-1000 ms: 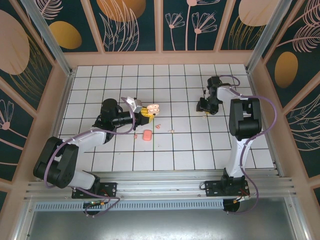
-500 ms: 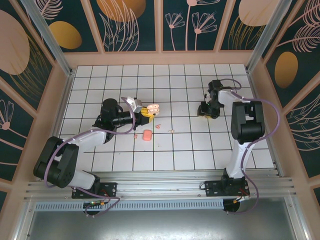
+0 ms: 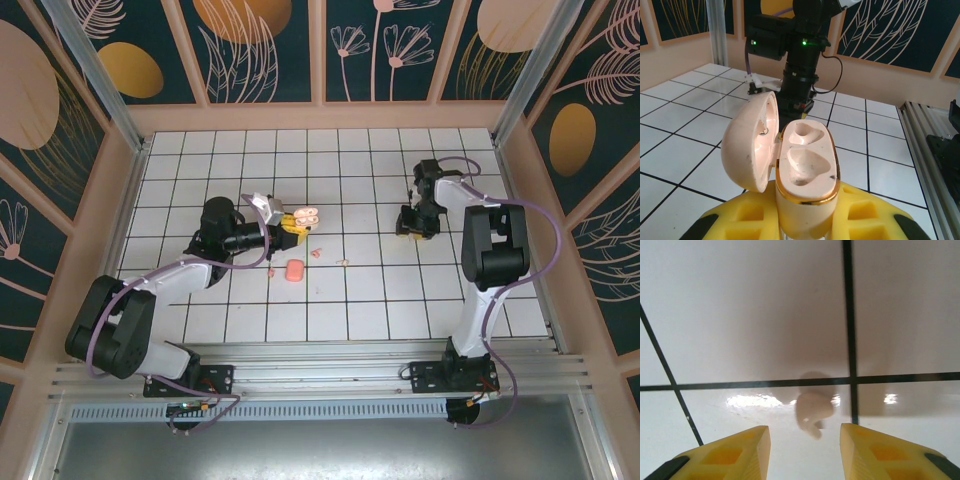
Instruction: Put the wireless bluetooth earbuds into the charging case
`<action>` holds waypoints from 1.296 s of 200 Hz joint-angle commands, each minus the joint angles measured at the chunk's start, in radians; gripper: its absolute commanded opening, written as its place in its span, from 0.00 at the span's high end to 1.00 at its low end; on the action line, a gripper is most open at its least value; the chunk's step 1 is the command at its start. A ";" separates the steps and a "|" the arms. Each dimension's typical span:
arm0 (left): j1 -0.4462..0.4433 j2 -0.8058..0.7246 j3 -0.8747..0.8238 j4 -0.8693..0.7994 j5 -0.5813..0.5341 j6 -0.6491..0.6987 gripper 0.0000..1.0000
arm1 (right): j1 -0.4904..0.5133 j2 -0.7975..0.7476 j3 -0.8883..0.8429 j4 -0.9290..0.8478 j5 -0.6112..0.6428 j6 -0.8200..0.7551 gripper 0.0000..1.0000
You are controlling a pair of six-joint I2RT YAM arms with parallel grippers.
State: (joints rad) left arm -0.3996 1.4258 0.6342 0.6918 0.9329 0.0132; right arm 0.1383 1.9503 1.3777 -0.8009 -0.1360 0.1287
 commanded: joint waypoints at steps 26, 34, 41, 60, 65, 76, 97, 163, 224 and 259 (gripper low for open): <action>-0.005 -0.013 0.007 0.006 0.001 -0.007 0.85 | 0.009 0.001 0.089 -0.084 0.098 0.000 0.60; -0.004 -0.012 0.007 0.006 0.001 -0.007 0.84 | 0.015 0.011 0.097 -0.084 0.092 -0.003 0.60; -0.005 -0.011 0.007 0.006 -0.001 -0.007 0.85 | 0.018 0.021 0.103 -0.084 0.087 -0.007 0.60; -0.004 -0.011 0.007 0.005 -0.004 -0.004 0.84 | 0.031 0.044 0.120 -0.084 0.070 -0.021 0.60; -0.004 -0.011 0.007 0.005 -0.005 -0.005 0.85 | 0.035 0.052 0.125 -0.084 0.070 -0.023 0.60; -0.004 -0.009 0.007 0.005 -0.005 -0.004 0.85 | 0.039 0.068 0.135 -0.087 0.075 -0.026 0.60; -0.004 -0.009 0.011 -0.003 -0.005 -0.001 0.84 | 0.043 0.094 0.148 -0.090 0.090 -0.033 0.60; -0.004 -0.005 0.014 -0.010 -0.011 0.003 0.85 | 0.050 0.130 0.140 -0.094 0.133 -0.042 0.61; -0.003 0.000 0.015 -0.011 -0.011 0.005 0.85 | 0.050 0.126 0.117 -0.076 0.141 -0.038 0.70; -0.004 -0.002 0.013 -0.013 -0.012 0.004 0.85 | 0.050 0.128 0.113 -0.077 0.147 -0.038 0.68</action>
State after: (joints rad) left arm -0.3996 1.4258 0.6342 0.6762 0.9241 0.0132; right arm 0.1818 2.0674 1.5009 -0.8646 -0.0170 0.1017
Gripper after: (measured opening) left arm 0.195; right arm 0.313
